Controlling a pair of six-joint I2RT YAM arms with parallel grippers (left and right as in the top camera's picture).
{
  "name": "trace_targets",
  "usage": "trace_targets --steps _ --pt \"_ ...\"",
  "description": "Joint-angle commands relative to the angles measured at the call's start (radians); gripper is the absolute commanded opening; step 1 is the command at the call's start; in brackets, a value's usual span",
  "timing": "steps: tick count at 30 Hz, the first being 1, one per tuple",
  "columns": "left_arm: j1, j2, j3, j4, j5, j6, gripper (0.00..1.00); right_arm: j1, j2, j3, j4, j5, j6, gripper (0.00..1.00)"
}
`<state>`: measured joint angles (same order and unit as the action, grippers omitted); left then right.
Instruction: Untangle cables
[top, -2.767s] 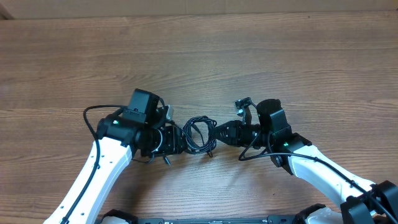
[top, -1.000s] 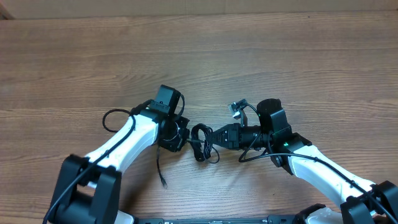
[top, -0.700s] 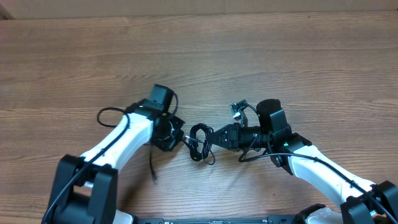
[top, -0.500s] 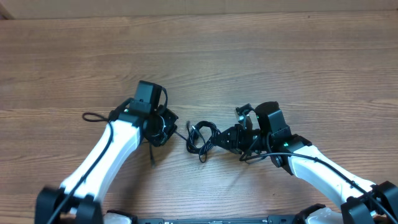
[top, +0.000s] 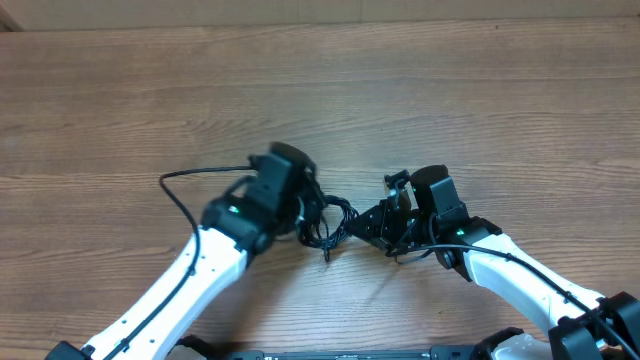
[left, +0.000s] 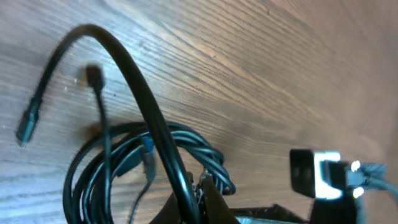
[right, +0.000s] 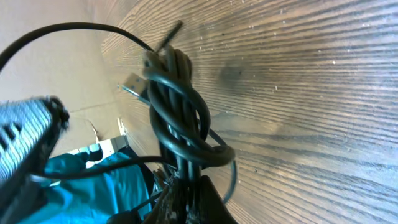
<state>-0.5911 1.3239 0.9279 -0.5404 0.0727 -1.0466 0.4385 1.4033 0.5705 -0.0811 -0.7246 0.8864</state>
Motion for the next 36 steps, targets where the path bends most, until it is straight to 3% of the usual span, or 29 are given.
trace_targets --steps 1,7,16,21,27,32,36 --pt "-0.096 -0.007 -0.001 0.006 -0.184 0.061 0.04 -0.001 -0.020 0.020 0.004 -0.003 0.021 0.04" --pt "-0.183 0.072 -0.002 0.006 -0.275 0.067 0.05 -0.001 -0.020 0.020 0.008 -0.077 0.050 0.04" --pt "-0.172 0.201 -0.002 -0.035 -0.270 -0.026 0.04 -0.002 -0.020 0.020 0.008 -0.126 0.100 0.04" --pt "-0.176 0.205 -0.002 -0.031 -0.243 -0.145 0.04 -0.002 -0.020 0.020 0.009 -0.122 0.140 0.04" --pt "-0.180 0.208 -0.005 -0.031 -0.171 -0.147 0.04 -0.002 -0.020 0.020 0.008 -0.109 0.185 0.04" --pt "-0.184 0.213 -0.012 -0.032 -0.176 -0.147 0.21 -0.002 -0.020 0.020 0.008 -0.095 0.192 0.04" --pt "-0.182 0.215 -0.012 -0.037 -0.180 -0.132 0.44 -0.002 -0.020 0.020 0.008 -0.096 0.192 0.04"
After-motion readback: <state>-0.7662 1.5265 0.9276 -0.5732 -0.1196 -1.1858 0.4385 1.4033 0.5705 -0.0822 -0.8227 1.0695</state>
